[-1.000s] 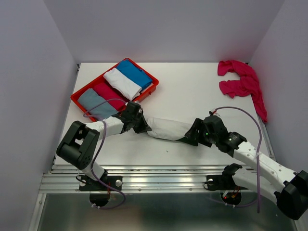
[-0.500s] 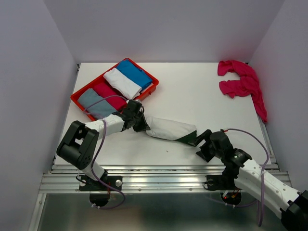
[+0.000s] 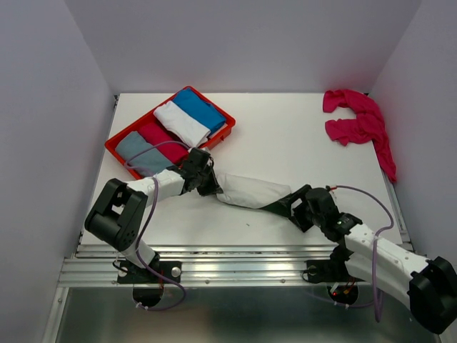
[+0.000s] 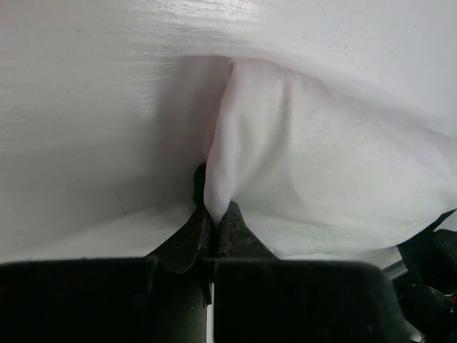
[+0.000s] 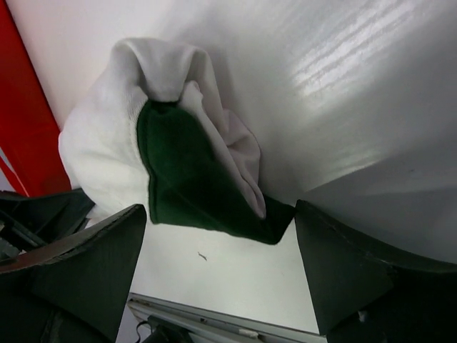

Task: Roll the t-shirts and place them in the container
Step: Pick up the T-shirt from the center of the board.

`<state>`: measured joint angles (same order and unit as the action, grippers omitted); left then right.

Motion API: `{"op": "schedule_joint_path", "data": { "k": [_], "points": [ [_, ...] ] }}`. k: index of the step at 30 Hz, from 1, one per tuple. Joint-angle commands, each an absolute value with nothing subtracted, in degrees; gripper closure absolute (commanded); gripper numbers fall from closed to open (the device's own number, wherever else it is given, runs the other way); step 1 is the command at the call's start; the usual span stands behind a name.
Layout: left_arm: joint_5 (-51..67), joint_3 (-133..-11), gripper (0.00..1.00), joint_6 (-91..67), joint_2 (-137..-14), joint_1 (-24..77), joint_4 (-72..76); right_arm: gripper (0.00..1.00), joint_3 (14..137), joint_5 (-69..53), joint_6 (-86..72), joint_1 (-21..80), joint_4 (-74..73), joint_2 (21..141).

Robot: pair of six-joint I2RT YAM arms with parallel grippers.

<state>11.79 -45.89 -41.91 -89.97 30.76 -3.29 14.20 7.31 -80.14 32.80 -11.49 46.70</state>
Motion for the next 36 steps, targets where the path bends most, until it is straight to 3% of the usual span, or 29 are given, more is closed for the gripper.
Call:
{"op": "schedule_joint_path", "data": {
  "k": [1,10,16,21,22,23,25,36],
  "points": [
    [10.98,-47.20,1.00,-39.38,-90.70,30.76,-4.92,0.12,16.26,10.73,-74.55,30.07,-9.24,51.75],
    [11.60,-47.20,1.00,-38.93,-91.32,30.76,-4.48,0.23,17.58,3.87,-69.52,26.90,-2.38,62.92],
    [11.87,-47.64,1.00,-38.76,-92.20,30.76,-4.39,0.48,18.11,1.67,-68.91,26.89,-0.62,64.60],
    [12.22,-48.08,1.00,-38.67,-92.90,30.76,-4.39,0.79,18.02,1.49,-68.12,26.89,-0.62,63.55],
    [12.22,-48.16,1.00,-38.67,-92.90,30.76,-4.39,0.79,17.93,1.49,-67.85,26.89,-0.70,63.37],
    [12.30,-48.51,1.00,-38.67,-92.90,30.76,-4.39,0.88,17.84,1.49,-67.50,26.89,-0.62,63.20],
    [12.04,-49.13,1.00,-38.23,-92.81,30.76,-5.09,0.97,18.54,0.62,-66.36,26.89,-0.62,62.41],
    [8.61,-61.08,1.00,-34.02,-89.47,29.88,-14.67,0.99,27.33,-3.25,-57.83,26.89,-5.80,55.81]
  ]
}}
